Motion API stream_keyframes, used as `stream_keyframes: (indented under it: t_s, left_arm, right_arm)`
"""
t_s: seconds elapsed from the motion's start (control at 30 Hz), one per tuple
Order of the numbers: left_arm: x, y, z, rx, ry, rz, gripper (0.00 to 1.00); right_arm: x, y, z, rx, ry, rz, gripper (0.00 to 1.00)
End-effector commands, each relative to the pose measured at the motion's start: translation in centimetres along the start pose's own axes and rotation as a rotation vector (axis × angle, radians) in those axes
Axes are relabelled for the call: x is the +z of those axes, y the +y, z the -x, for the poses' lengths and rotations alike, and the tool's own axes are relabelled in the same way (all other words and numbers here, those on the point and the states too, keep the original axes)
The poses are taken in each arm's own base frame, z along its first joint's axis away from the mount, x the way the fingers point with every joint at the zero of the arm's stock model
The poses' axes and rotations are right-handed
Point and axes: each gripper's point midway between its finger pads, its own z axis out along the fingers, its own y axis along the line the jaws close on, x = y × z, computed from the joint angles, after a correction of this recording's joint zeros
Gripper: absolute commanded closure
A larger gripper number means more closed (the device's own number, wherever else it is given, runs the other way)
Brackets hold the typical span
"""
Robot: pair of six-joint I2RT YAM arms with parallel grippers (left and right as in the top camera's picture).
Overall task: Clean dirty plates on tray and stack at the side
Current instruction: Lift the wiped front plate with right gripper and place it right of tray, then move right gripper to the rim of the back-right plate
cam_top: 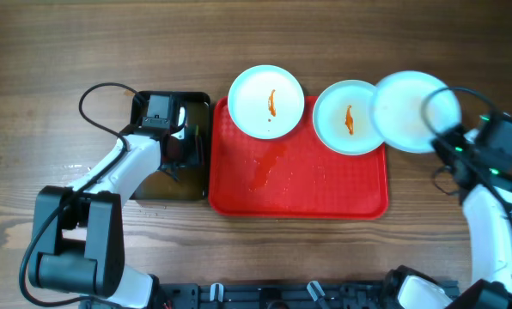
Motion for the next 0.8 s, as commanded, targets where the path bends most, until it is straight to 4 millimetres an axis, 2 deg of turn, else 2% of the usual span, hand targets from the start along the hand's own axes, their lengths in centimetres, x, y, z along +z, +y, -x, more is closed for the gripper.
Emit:
stream_keyframes:
  t_s: [0.0,0.1,0.2,0.23,0.27,0.3,0.33,0.37,0.4,0.47,0.5,0.53,0.6,0.67,0.77]
  left_arm:
    - [-0.4,-0.2,0.4,0.003,-0.015,-0.016,0.32]
    - [-0.4,-0.2,0.4,0.003,-0.015,-0.016,0.32]
    - [-0.4,-0.2,0.4,0.003,-0.015,-0.016,0.33]
    - [-0.4,-0.2,0.4,0.003,-0.015,-0.016,0.33]
    - [-0.4,-0.2,0.4,0.003,-0.015,-0.016,0.33]
    - [-0.4,-0.2,0.4,0.003,-0.015,-0.016,0.33]
    - [-0.4,-0.2,0.4,0.003,-0.015,-0.016,0.32]
    - [-0.4,-0.2,0.4,0.003,-0.015,-0.016,0.32]
    - [-0.4,-0.2,0.4,0.003,-0.015,-0.016,0.31]
    - [-0.4,-0.2,0.4,0.003,-0.015,-0.016,0.31]
    - [-0.4,-0.2,0.4,0.003,-0.015,-0.016,0.31]
    - [-0.4,-0.2,0.4,0.003,-0.015,-0.016,0.31]
    - [-0.4,-0.2,0.4,0.003,-0.015,-0.016,0.31]
    - [-0.4,-0.2,0.4,0.003,-0.014,-0.015,0.31]
    - [-0.4,-0.2,0.4,0.003,-0.015,-0.016,0.31]
  right_arm:
    - [0.4,-4.5,1.7,0.181,-0.007,-0.059,0.96]
    - [1.3,-8.1,1.2,0.247,0.021,-0.165,0.96]
    - [2.4,-9.0,0.6,0.254,0.05,-0.187,0.96]
    - [2.6,-9.0,0.6,0.254,0.052,-0.186,0.92]
    - [2.7,-8.6,0.7,0.248,0.052,-0.163,0.8]
    - [2.8,-7.8,1.0,0.245,0.051,-0.123,0.72]
    - [2.9,-6.5,1.1,0.238,0.061,-0.054,0.62]
    - [2.9,-3.2,1.3,0.154,0.081,0.118,0.51]
    - [2.6,-1.2,1.2,0.105,0.095,0.217,0.51]
    - [1.4,5.0,-0.7,-0.088,0.156,0.459,0.55]
    - [1.2,7.0,-2.0,-0.164,0.18,0.494,0.55]
    - [1.0,9.8,-4.5,-0.296,0.211,0.542,0.55]
    - [0.5,13.2,-7.7,-0.449,0.236,0.559,0.55]
    - [-0.4,16.2,-9.4,-0.57,0.221,0.534,0.55]
    - [-3.3,21.5,-10.5,-0.829,0.164,0.511,0.55]
